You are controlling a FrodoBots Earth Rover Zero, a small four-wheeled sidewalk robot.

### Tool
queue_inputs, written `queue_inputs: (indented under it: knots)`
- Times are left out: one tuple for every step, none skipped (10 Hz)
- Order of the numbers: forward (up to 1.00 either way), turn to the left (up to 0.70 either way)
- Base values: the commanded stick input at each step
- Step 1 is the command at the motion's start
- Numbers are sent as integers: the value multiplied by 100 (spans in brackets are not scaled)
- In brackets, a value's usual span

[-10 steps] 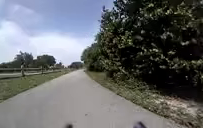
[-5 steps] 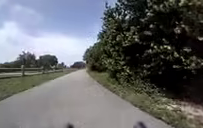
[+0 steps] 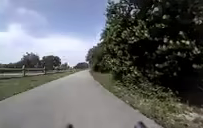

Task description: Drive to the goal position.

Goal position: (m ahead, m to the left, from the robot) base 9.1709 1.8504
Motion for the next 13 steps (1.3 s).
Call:
queue_inputs:
  knots:
    - [70,14]
    - [70,14]
    - [70,14]
    - [70,14]
    - [70,14]
    - [70,14]
    - [70,14]
    - [70,14]
    - [70,14]
    - [70,14]
    - [70,14]
    - [70,14]
    - [70,14]
